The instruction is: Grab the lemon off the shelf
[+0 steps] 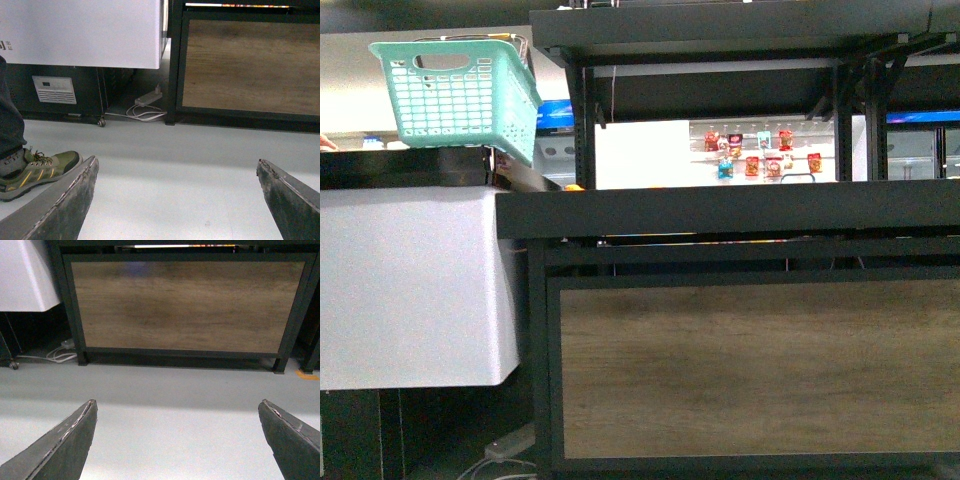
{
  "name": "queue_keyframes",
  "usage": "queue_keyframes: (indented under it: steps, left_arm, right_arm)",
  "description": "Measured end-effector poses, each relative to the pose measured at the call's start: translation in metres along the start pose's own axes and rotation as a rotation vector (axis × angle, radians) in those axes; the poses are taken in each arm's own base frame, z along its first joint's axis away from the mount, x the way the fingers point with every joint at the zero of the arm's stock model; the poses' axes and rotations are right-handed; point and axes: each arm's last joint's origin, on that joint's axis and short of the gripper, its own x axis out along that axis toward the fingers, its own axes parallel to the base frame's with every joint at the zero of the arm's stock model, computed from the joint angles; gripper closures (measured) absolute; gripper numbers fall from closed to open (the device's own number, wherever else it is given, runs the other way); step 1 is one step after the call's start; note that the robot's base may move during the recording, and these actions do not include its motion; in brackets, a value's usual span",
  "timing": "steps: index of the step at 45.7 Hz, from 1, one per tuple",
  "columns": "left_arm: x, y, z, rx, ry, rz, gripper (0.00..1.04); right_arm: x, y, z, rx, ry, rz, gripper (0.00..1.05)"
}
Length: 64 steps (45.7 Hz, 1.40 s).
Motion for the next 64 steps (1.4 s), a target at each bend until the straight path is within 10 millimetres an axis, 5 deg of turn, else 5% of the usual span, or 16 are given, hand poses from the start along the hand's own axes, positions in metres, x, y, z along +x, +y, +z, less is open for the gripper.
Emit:
queue_keyframes:
  steps: [31, 40, 51, 64]
  left_arm:
    - [0.0000, 0.0000, 0.0000, 0.000, 0.000, 0.000, 0.08]
    - [0.0000, 0.0000, 0.0000, 0.000, 0.000, 0.000, 0.36]
    - [0.0000, 0.0000, 0.0000, 0.000, 0.000, 0.000, 0.07]
    - [0.0000, 0.0000, 0.0000, 0.000, 0.000, 0.000, 0.08]
  right_arm:
    - [0.0000, 0.0000, 0.0000, 0.000, 0.000, 0.000, 0.08]
    - [0.0000, 0.0000, 0.0000, 0.000, 0.000, 0.000, 0.08]
    - [0.0000, 0.0000, -0.0001, 0.000, 0.000, 0.000, 0.08]
    - [0.0000, 0.0000, 0.0000, 0.000, 0.000, 0.000, 0.08]
